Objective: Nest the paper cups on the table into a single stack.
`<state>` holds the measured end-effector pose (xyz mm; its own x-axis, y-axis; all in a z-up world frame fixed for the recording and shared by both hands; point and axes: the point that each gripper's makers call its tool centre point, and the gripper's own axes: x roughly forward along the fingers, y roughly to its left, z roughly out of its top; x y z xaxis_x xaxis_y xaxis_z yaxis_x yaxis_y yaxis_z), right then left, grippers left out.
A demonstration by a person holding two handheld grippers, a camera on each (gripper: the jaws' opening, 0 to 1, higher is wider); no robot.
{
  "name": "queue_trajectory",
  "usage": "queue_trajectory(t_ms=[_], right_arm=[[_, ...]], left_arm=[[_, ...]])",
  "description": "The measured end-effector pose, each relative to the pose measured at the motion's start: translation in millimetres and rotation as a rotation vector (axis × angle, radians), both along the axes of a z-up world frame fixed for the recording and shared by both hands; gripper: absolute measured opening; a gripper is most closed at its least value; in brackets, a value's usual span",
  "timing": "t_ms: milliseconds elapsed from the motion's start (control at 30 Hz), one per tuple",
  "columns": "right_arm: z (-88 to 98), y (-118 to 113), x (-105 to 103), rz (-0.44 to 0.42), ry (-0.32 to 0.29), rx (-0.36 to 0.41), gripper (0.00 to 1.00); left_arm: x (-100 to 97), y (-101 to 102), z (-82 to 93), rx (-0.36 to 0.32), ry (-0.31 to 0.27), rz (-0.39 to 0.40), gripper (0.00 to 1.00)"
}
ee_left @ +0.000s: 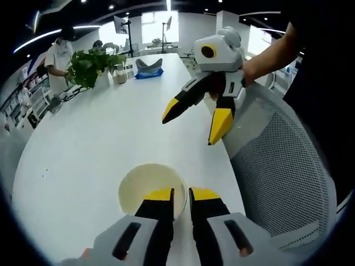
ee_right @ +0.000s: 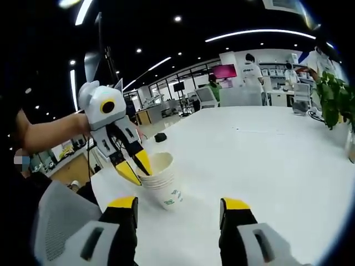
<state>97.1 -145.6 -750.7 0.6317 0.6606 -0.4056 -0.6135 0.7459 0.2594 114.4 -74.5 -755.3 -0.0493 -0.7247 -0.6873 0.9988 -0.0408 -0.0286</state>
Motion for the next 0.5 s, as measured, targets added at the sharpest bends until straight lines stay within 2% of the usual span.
queue_trajectory(t_ms=[267,367,500], right_arm=[[2.9,10.8,6.9,0.034,-0.011,-0.01,0.59],[3.7,15.8,9.3,0.048,-0.014,-0.011,0.59],[6.0,25.3,12.3,0.072,-0.026,-0.015,0.6]], left_arm=[[9.2,4.6,26.0,-0.112,-0.026,0.091,0.16],[17.0,8.7,36.3,-0.154,-0.077,0.139,0.22],[23.6,14.1,45.7,-0.22,-0.106,0.223,0.35]])
